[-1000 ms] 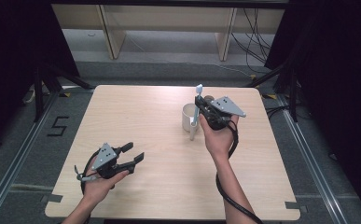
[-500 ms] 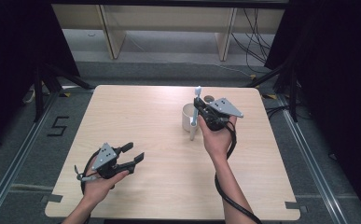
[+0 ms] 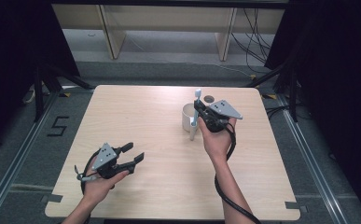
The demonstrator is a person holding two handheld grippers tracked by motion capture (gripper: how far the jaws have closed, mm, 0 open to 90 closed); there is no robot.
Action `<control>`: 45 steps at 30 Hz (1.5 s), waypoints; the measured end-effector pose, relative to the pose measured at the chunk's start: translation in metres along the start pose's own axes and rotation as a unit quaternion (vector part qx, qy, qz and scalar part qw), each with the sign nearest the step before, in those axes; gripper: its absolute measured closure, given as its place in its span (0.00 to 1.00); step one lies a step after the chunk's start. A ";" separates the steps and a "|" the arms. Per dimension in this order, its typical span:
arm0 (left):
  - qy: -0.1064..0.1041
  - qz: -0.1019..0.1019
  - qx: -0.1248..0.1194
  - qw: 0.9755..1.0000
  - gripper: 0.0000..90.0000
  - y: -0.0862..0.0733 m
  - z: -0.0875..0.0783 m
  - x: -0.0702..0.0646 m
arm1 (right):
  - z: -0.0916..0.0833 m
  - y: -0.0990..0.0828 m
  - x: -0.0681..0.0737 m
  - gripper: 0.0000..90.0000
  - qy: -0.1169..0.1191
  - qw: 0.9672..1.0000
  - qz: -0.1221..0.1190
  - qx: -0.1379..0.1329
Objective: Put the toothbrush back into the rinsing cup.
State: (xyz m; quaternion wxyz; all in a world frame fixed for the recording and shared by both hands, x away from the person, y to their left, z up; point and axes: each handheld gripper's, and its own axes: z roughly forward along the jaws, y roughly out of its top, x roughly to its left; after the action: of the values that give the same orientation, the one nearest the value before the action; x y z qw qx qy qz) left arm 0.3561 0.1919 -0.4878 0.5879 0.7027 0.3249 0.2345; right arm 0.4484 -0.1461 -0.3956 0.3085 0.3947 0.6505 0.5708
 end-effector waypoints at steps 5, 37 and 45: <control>0.000 0.000 0.000 1.000 0.41 0.000 0.000 0.000 | 0.000 -0.003 0.000 0.95 -0.005 1.000 0.003 0.002; 0.000 -0.002 0.004 1.000 0.41 -0.003 0.001 0.000 | 0.011 -0.026 -0.003 0.94 -0.014 0.999 0.005 0.028; -0.001 -0.003 0.004 1.000 0.41 -0.004 0.002 -0.001 | 0.015 -0.035 -0.005 0.94 -0.011 0.999 0.007 0.038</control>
State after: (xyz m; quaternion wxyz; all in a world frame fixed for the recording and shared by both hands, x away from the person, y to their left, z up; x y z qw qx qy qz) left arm 0.3565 0.1904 -0.4919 0.5861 0.7043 0.3275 0.2307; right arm 0.4580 -0.1442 -0.4323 0.2965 0.4168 0.6660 0.5430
